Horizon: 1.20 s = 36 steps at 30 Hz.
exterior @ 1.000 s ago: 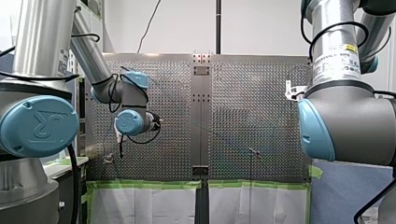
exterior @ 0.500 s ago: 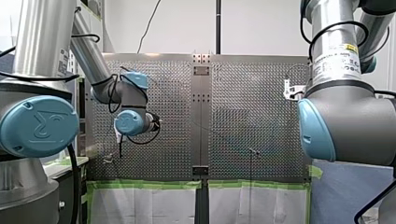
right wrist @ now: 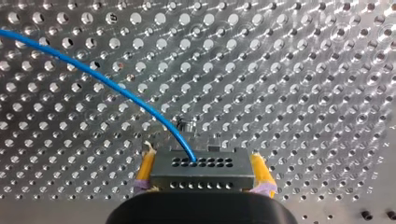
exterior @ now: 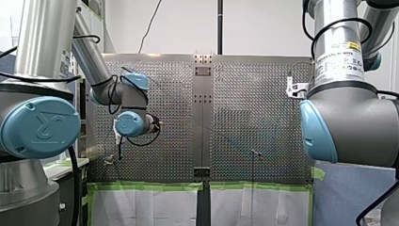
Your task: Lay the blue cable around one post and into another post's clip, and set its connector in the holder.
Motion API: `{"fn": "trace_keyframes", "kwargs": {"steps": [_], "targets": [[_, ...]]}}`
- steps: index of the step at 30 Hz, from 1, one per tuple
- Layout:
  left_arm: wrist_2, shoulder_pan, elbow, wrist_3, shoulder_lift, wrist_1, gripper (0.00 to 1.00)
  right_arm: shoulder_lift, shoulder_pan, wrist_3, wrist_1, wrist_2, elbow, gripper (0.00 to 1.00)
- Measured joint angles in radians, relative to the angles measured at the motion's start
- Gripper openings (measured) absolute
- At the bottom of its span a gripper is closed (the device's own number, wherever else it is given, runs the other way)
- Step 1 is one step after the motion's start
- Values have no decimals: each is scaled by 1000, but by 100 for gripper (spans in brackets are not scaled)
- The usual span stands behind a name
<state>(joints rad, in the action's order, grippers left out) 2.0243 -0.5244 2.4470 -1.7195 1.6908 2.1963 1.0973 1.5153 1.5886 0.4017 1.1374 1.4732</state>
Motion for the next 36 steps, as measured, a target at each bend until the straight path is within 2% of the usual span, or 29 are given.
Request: {"fn": "trace_keyframes", "kwargs": {"steps": [3, 9, 14, 23, 30, 36], "targets": [[0, 2, 1, 2, 0, 4, 100, 0, 1, 4, 1, -1, 0, 0], [0, 3, 1, 8, 0, 6, 100, -2, -2, 23, -4, -5, 9, 0], [0, 4, 1, 9, 0, 7, 100, -6, -6, 49, -1, -6, 14, 0], [0, 6, 1, 9, 0, 7, 100, -8, -13, 85, 18, -10, 14, 0], [-1, 8, 1, 9, 0, 7, 100, -11, -17, 101, 15, -14, 13, 0], [-2, 9, 1, 9, 0, 10, 100, -22, -23, 97, -13, -31, -4, 0]]}}
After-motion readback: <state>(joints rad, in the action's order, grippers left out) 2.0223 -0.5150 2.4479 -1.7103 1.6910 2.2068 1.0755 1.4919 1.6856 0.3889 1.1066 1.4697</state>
